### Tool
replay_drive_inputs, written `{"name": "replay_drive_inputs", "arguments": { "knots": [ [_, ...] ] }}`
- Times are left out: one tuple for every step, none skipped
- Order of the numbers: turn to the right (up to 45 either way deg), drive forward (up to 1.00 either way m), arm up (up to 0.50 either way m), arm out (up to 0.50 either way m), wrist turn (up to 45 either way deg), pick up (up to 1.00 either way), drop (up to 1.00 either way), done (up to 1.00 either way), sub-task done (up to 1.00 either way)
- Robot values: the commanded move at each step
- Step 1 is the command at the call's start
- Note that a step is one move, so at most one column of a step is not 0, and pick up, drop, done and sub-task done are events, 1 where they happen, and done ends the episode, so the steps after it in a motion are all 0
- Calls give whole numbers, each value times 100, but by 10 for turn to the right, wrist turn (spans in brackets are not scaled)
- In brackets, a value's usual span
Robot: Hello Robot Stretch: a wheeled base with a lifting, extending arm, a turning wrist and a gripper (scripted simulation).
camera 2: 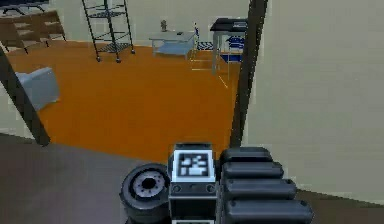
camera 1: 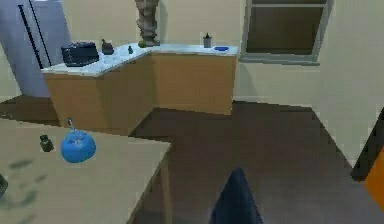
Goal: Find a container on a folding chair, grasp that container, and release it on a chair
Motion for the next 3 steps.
{"name": "replay_drive_inputs", "arguments": {
  "knots": [
    [450,0,0,0,0,0,0,0,0],
    [330,0,0,0,0,0,0,0,0],
    [-450,0,0,0,0,0,0,0,0]
  ]
}}
